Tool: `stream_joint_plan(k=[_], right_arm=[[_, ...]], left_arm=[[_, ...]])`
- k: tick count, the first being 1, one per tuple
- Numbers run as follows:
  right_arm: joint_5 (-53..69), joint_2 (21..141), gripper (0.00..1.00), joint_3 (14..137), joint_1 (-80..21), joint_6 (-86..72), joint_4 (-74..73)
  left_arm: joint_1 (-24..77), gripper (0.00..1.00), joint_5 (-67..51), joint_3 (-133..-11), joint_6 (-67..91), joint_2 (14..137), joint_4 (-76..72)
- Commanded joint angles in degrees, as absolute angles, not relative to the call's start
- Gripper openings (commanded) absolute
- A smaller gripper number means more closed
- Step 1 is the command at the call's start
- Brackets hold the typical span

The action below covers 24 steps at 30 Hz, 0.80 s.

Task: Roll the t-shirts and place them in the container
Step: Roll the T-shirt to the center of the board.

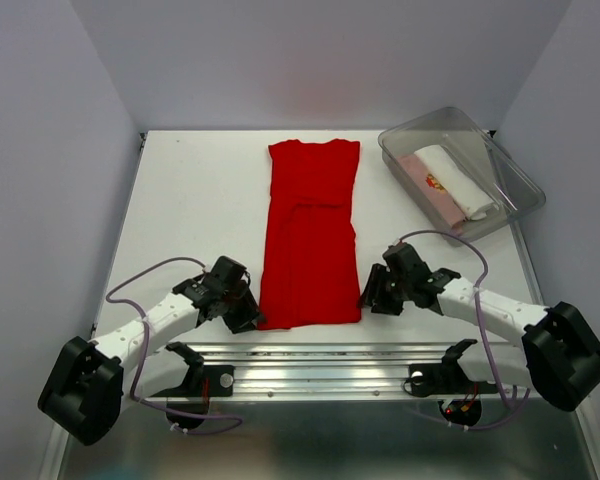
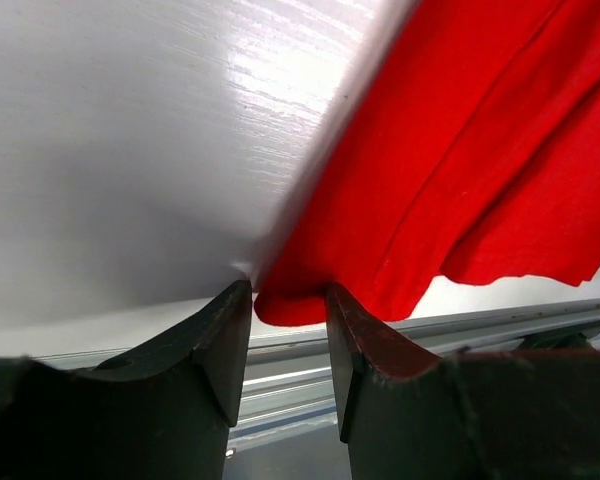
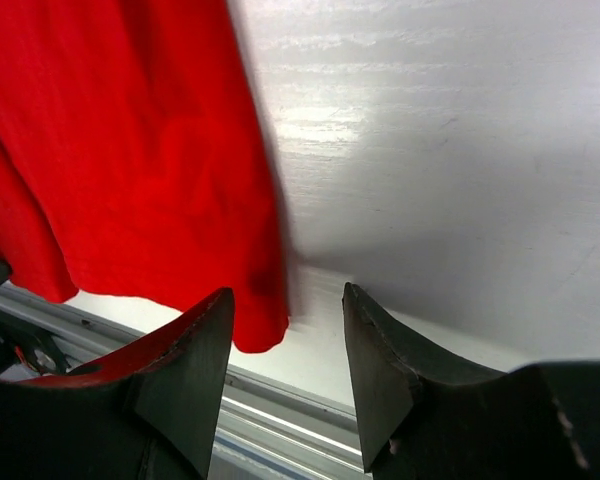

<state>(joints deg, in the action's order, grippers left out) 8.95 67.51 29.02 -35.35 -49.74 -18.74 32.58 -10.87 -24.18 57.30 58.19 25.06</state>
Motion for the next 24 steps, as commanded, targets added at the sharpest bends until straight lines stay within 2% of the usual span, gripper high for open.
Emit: stream_joint_plan(k=[1, 4, 7, 11, 15, 17, 20, 21, 22, 24], right_arm=[[14.58, 69.78, 0.53, 28.04, -36.47, -48.78, -14.42], [15.2, 70.31, 0.51, 27.6, -36.47, -48.34, -13.71], [16.08, 70.84, 0.47, 27.77, -36.47, -47.55, -13.36], [17.31, 71.8, 0.35, 27.95, -36.47, -46.93, -13.36], [17.4, 70.84, 0.32, 27.86, -36.47, -46.76, -14.68], [17.31, 69.71, 0.31, 27.69, -36.47, -46.67, -15.38], [17.14, 68.56, 0.17, 27.69, -36.47, -46.84, -15.64], [17.05, 67.95, 0.08, 27.77, -36.47, -47.02, -15.64], [16.88, 67.59, 0.04, 28.12, -36.47, -47.37, -15.82], [15.91, 66.62, 0.01, 28.47, -36.47, -47.72, -16.08]], left_arm=[[32.96, 0.45, -13.09, -22.5, 57.74, 58.53, 22.07], [32.96, 0.42, -14.24, -22.06, 57.39, 59.32, 21.18], [33.05, 0.34, -14.68, -22.24, 57.39, 59.33, 20.48], [33.05, 0.2, -14.59, -22.5, 57.3, 59.33, 20.48], [33.05, 0.0, -14.68, -22.76, 57.13, 59.41, 20.65], [33.05, 0.0, -14.77, -22.76, 57.3, 59.33, 20.74], [33.13, 0.0, -14.77, -22.94, 57.39, 58.89, 20.83], [33.05, 0.0, -14.85, -23.03, 57.48, 58.71, 20.83], [33.05, 0.0, -14.85, -23.46, 57.48, 58.28, 20.92], [33.05, 0.0, -14.42, -24.34, 57.39, 58.1, 21.27]])
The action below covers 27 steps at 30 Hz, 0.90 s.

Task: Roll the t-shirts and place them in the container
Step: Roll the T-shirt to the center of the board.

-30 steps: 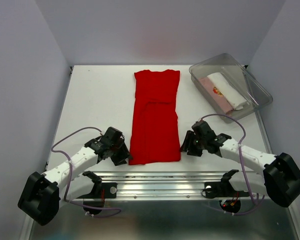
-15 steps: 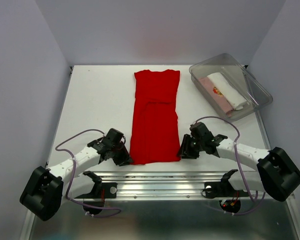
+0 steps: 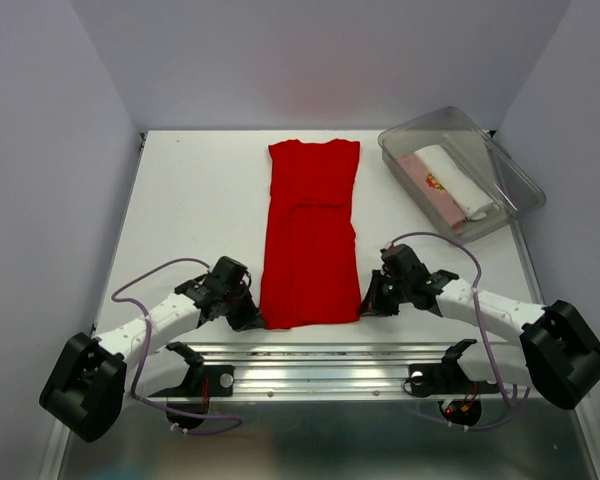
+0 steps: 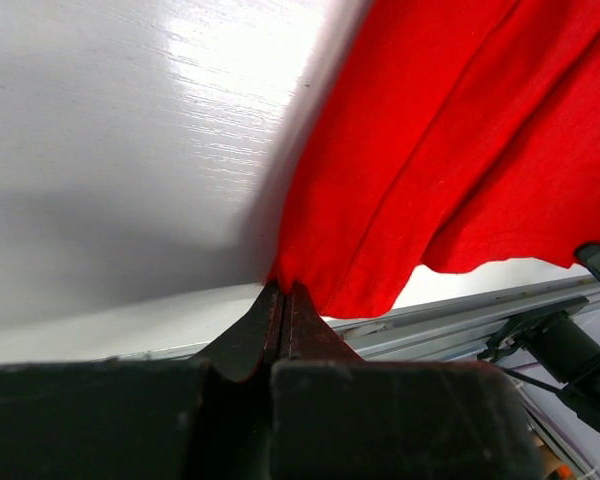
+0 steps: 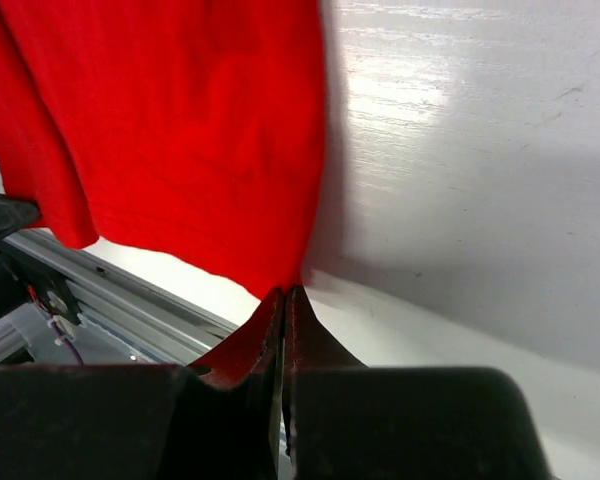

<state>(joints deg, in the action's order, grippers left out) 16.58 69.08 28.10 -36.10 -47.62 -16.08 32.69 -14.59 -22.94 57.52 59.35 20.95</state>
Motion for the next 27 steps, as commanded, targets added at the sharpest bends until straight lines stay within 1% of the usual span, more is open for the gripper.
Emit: stream_joint_plan(k=[1, 11, 27], right_arm=[[15.21, 66.19, 0.01, 28.65, -36.47, -48.07, -16.26], [5.63, 64.34, 0.01, 33.92, -36.47, -48.43, -21.35], [-5.0, 73.47, 0.01, 45.25, -36.47, -45.44, -21.36]], left_arm=[[33.05, 0.0, -14.15, -24.69, 57.22, 58.18, 21.53], [33.05, 0.0, -7.3, -33.92, 56.51, 61.17, 25.57], [31.03, 0.0, -1.67, -47.19, 52.82, 73.82, 20.48]])
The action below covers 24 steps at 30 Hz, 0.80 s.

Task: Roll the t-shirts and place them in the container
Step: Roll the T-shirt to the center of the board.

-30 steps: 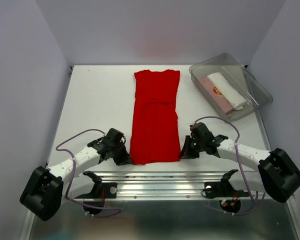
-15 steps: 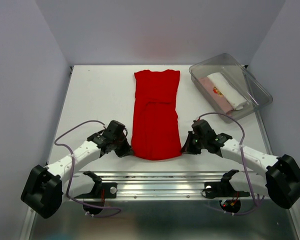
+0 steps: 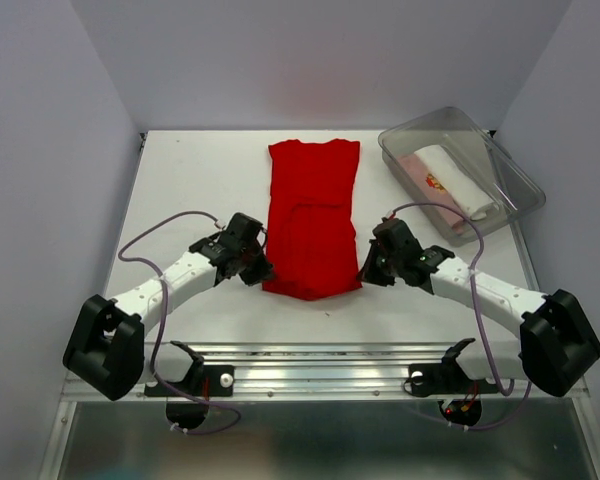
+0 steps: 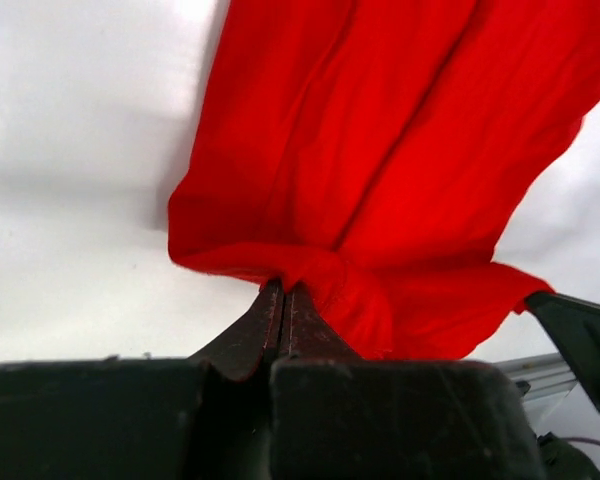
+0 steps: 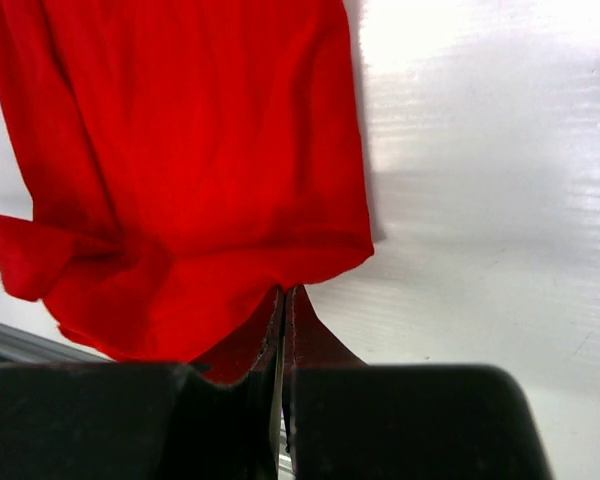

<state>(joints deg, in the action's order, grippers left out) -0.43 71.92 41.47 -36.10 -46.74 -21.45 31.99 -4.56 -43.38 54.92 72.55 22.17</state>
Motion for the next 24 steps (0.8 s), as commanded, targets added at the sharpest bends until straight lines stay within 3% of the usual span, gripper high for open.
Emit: stream_joint_plan(k=[1, 8, 24], right_arm=[[-5.53, 74.09, 0.01, 45.7, -36.47, -45.18, -21.36], [-7.38, 76.02, 0.01, 47.37, -36.47, -44.74, -21.01], [-1.67, 73.04, 0.01, 43.86, -36.47, -44.91, -21.27]], left_arm=[[30.85, 0.0, -1.76, -47.89, 52.21, 74.96, 19.7], [30.59, 0.0, -2.81, -48.78, 51.5, 78.4, 19.34], [30.67, 0.0, -5.62, -41.58, 54.31, 68.57, 23.46]])
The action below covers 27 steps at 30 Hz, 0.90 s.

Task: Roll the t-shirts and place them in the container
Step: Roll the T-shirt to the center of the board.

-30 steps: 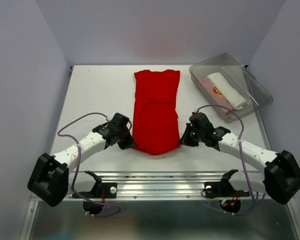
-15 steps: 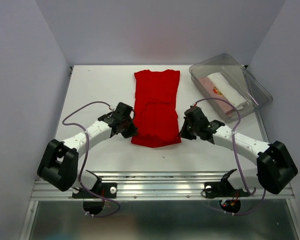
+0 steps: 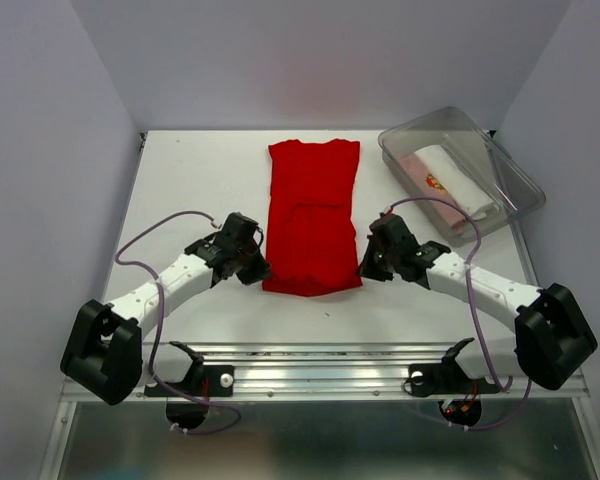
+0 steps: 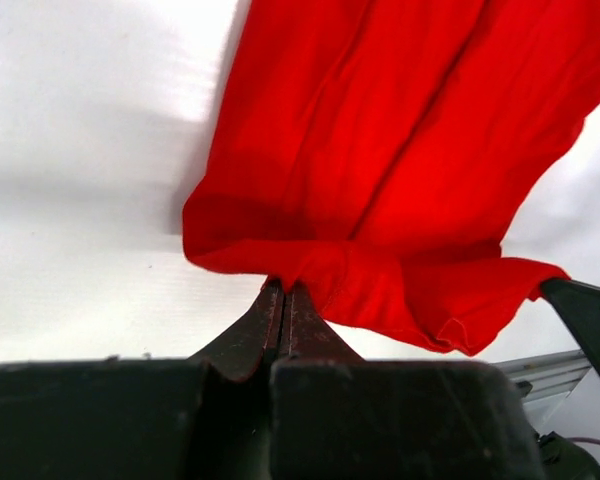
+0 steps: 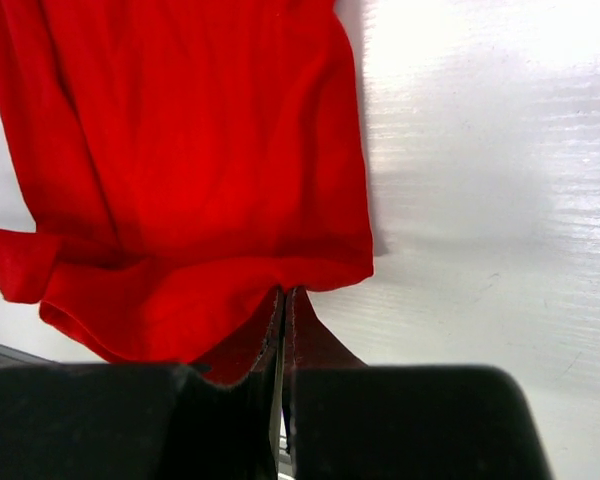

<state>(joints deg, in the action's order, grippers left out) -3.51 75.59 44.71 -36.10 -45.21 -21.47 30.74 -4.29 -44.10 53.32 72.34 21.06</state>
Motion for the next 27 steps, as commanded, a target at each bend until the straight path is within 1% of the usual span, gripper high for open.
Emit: stream_joint_plan(k=[1, 4, 9, 12, 17, 27], right_arm=[[-1.32, 72.69, 0.01, 43.6, -36.47, -45.0, -21.36], [-0.53, 71.28, 0.01, 42.46, -36.47, -45.44, -21.97], [5.7, 70.23, 0.01, 39.64, -36.47, -45.96, -20.57], [6.41, 69.79, 0.01, 38.41, -37.08, -47.02, -20.13], [5.63, 68.73, 0.01, 37.97, -37.09, -47.81, -20.21], [0.35, 70.75, 0.01, 41.66, -37.09, -47.64, -20.39]], left_arm=[[30.67, 0.0, -5.89, -41.14, 54.32, 67.95, 23.64], [30.76, 0.0, -6.94, -38.59, 54.05, 66.54, 24.52], [30.85, 0.0, -9.75, -36.39, 52.39, 66.8, 24.52], [30.94, 0.0, -9.67, -35.77, 52.47, 66.71, 25.31], [31.03, 0.0, -9.32, -35.94, 53.53, 65.57, 24.26], [30.94, 0.0, -8.0, -40.51, 52.47, 70.57, 23.03]])
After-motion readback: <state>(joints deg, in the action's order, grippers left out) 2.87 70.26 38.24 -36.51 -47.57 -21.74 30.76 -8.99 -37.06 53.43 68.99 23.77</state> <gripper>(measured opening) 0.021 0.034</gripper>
